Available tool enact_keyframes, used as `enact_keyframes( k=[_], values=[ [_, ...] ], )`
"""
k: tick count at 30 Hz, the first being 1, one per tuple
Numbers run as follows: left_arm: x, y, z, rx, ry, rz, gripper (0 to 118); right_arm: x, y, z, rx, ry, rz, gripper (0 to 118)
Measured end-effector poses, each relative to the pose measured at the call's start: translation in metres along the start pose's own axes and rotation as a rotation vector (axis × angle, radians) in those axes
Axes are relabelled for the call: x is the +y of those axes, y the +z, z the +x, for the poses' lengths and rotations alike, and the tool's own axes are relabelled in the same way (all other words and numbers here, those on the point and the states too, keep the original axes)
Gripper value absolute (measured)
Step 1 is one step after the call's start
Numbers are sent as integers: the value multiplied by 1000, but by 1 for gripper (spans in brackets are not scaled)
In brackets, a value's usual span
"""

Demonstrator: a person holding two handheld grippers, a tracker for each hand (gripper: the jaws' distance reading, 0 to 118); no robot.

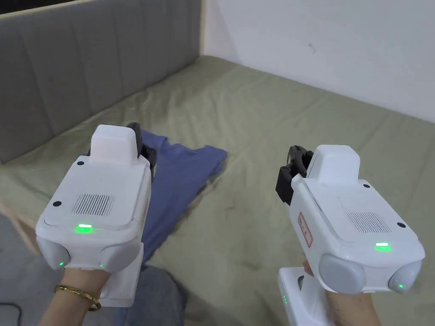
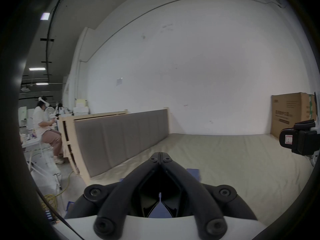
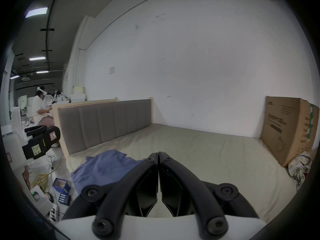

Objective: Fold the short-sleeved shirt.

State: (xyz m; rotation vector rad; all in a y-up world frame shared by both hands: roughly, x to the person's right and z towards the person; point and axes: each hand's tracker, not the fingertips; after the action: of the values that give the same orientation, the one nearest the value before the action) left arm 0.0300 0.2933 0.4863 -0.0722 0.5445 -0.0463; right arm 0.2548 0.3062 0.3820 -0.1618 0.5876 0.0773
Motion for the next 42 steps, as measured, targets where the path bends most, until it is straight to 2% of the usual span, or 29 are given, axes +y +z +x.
enact_keyframes(
  k=[7, 15, 16, 17, 20, 22, 24, 30, 35, 42],
  values=[
    [-10, 11, -41, 102, 20, -32, 0, 0, -15, -41, 111, 12, -7, 0],
    [-16, 0, -50, 96, 30, -62, 1, 0, -17, -47, 131, 10, -13, 0],
    [-15, -6, -51, 88, 41, -80, 8, 1, -18, -47, 131, 9, -14, 0],
    [-14, -13, -52, 65, 58, -109, 23, 1, -18, -47, 133, 10, -14, 0],
    [-15, -47, -56, -12, 55, -186, 86, 1, -22, -44, 142, 9, -18, 0],
    [-19, -74, -56, -39, 43, -218, 117, 0, -25, -42, 148, 1, -29, 0],
    [-21, -99, -57, -75, 63, -230, 118, -2, -28, -43, 144, 0, -38, 0],
    [-41, -210, -43, -139, 54, -535, 118, -15, -45, -31, 113, 6, -95, 0],
    [-87, -300, -11, -188, -70, -826, 118, -28, -63, -12, 66, -11, -162, 0],
    [-141, -351, 18, -194, -10, -1032, 118, -50, -82, 17, -11, -42, -243, 0]
  ],
)
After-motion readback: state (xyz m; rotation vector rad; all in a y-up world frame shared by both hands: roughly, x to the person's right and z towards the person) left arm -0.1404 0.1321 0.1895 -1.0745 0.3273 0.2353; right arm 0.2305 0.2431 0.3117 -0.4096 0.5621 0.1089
